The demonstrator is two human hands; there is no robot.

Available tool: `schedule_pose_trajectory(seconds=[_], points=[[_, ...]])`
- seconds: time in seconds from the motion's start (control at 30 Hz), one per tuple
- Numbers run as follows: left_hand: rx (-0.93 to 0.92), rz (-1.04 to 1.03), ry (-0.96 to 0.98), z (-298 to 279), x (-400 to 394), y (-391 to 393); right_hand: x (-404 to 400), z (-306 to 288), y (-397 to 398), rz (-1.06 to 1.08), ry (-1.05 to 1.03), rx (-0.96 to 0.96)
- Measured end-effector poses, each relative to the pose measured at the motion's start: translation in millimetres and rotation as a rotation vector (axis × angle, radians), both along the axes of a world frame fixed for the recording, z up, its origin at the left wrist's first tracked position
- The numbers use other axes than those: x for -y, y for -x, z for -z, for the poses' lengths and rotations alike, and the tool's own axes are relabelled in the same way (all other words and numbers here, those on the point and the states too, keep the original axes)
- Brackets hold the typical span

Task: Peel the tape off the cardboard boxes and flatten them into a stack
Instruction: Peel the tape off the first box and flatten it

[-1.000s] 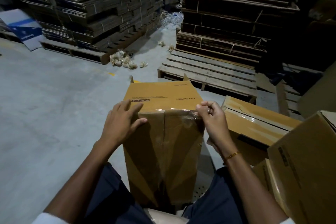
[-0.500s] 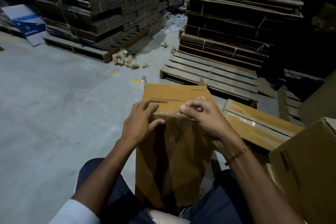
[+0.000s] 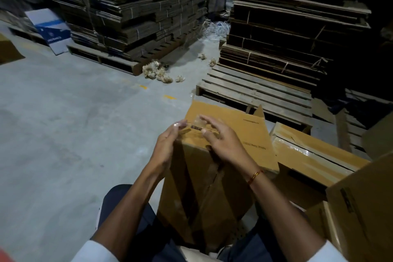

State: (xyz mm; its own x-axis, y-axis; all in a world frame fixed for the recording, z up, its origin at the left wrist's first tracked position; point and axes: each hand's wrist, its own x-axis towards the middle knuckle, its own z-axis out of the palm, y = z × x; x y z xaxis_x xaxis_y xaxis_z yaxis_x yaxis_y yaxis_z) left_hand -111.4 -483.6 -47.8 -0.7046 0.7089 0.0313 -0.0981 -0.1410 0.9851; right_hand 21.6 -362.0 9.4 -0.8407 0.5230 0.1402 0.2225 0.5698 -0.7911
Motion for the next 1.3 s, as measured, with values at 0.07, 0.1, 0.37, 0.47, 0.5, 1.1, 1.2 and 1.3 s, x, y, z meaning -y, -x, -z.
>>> schedule_pose_trajectory(seconds=[0.07,0.1,0.37,0.47,0.5,1.1,1.2,1.3], points=[[0.383,-0.095,-0.159,-2,-2,3,11,17,3,-0.094,-0.105,0.029],[0.558,-0.136,-0.234,-4,-2,3,19,23,6,-0.119,-0.172,0.056],[0.539,-0.076,-0.083,-25,2,-5,45,49,23,0.011,-0.455,0.01],[0.109,0.068,0.189,-25,13,-6,47,55,29,0.095,-0.311,-0.03],[0.088,0.123,0.223,-22,19,-2,44,54,30,0.135,-0.199,-0.048],[-0.448,-0.259,0.644,23,16,14,18,54,-45,0.285,0.61,-0.104],[-0.384,-0.295,0.756,18,10,25,31,68,-56,0.237,0.495,-0.083],[-0.189,-0.25,0.58,9,9,29,31,86,-50,0.216,0.3,-0.034]])
